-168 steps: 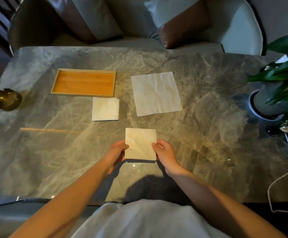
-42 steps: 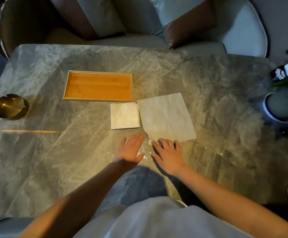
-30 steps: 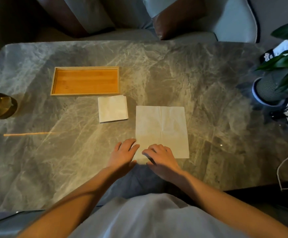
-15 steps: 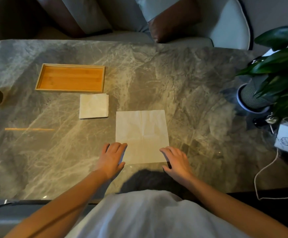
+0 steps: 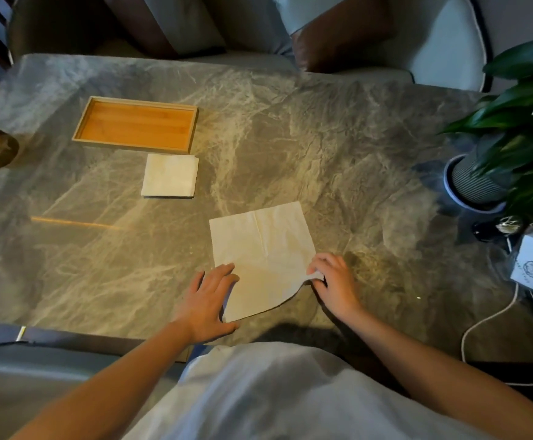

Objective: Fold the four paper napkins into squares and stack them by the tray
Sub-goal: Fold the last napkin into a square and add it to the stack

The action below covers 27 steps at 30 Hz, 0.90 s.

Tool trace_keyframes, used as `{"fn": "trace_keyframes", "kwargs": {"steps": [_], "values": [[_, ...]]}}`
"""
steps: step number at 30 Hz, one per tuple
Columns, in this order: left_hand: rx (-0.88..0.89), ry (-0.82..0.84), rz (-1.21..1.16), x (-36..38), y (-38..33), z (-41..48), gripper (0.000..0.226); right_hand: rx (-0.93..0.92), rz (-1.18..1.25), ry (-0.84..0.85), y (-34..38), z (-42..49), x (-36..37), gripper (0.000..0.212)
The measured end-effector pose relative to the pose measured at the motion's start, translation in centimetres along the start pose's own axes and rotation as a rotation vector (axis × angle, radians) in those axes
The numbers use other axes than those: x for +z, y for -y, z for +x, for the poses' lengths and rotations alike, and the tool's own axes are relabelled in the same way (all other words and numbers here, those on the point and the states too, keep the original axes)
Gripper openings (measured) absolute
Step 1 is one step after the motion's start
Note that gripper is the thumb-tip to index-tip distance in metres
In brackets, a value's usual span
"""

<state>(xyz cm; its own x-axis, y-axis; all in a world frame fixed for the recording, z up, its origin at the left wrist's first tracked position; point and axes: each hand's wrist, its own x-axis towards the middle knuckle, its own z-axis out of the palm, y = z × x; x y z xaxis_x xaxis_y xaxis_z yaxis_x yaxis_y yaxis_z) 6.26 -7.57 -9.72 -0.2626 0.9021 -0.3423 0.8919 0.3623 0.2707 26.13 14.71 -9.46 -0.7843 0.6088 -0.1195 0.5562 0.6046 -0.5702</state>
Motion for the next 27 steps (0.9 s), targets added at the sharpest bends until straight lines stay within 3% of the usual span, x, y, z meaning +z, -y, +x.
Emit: {"fn": "trace_keyframes", "kwargs": {"steps": [4, 7, 10, 14, 19, 23, 27], "values": [[0.007, -0.039, -0.051, -0.5, -0.7, 0.3, 0.085, 0.066, 0.181, -0.009, 0.2, -0.6, -0.5, 0.012], [-0.024, -0.139, -0.218, -1.4, -1.0, 1.2, 0.050, 0.087, 0.232, -0.022, 0.2, -0.6, -1.3, 0.004], [-0.197, -0.216, -0.457, -2.4, -1.4, 1.9, 0.022, 0.060, 0.261, -0.059, 0.2, -0.8, -2.4, 0.010], [-0.237, -0.168, -0.446, -3.1, -1.9, 2.6, 0.012, 0.025, 0.237, 0.027, -0.7, -1.0, -2.9, 0.029], [-0.200, -0.122, -0.368, -3.1, -2.0, 2.9, 0.018, 0.052, 0.186, -0.072, -1.3, -1.2, -2.7, 0.024], [-0.211, -0.166, -0.384, -2.7, -1.6, 2.5, 0.011, 0.063, 0.073, -0.036, -1.4, -1.1, -2.7, 0.016], [-0.222, -0.185, -0.388, -2.3, -1.4, 2.7, 0.011, 0.142, 0.105, -0.053, -2.2, -1.3, -2.4, 0.012]]}}
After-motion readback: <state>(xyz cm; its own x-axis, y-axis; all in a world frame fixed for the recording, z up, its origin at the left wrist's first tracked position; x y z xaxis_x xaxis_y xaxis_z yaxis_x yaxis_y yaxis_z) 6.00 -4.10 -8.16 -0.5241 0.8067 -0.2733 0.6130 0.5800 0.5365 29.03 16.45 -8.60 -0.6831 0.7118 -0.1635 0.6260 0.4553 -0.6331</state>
